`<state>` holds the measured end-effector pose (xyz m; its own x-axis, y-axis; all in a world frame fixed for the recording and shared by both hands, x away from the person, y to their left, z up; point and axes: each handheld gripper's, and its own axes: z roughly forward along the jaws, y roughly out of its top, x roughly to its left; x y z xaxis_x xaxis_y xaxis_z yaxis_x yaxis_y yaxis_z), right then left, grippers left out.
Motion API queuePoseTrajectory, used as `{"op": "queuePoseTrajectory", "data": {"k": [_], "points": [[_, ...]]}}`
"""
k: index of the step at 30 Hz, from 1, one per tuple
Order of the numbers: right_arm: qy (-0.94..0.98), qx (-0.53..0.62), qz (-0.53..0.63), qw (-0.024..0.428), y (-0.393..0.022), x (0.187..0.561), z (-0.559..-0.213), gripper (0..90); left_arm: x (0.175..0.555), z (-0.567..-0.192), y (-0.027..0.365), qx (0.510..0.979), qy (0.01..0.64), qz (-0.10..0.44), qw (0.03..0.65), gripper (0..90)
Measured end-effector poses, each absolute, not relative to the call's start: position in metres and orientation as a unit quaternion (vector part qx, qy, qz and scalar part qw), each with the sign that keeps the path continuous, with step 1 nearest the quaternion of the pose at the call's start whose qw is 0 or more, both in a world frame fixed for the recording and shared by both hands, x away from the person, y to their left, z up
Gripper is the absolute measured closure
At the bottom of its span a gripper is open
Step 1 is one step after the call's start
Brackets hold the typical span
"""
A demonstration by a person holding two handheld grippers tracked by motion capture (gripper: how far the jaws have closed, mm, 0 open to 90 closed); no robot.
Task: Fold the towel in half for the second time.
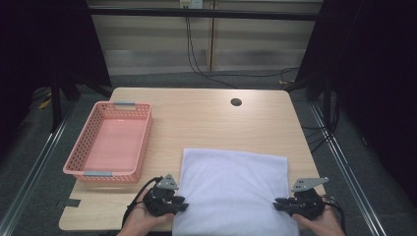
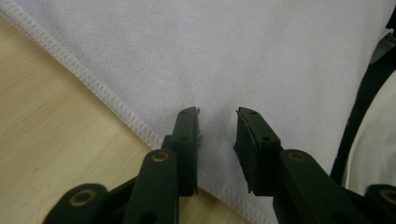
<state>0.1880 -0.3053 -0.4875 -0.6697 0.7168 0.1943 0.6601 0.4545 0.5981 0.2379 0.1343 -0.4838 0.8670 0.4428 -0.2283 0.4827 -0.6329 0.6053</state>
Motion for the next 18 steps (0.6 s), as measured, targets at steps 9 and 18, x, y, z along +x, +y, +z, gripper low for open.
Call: {"op": "queuePoseTrajectory", "data": {"k": [9, 18], "points": [[0.805, 0.442, 0.37, 0.14, -0.324, 0.25, -0.461, 55.4, 0.321, -0.471, 0.114, 0.859, 0.301, 0.01, 0.414, 52.9], [0.788, 0.474, 0.37, 0.135, -0.343, 0.326, -0.474, 44.8, 0.38, -0.485, 0.112, 0.846, 0.348, 0.041, 0.403, 42.2]]}}
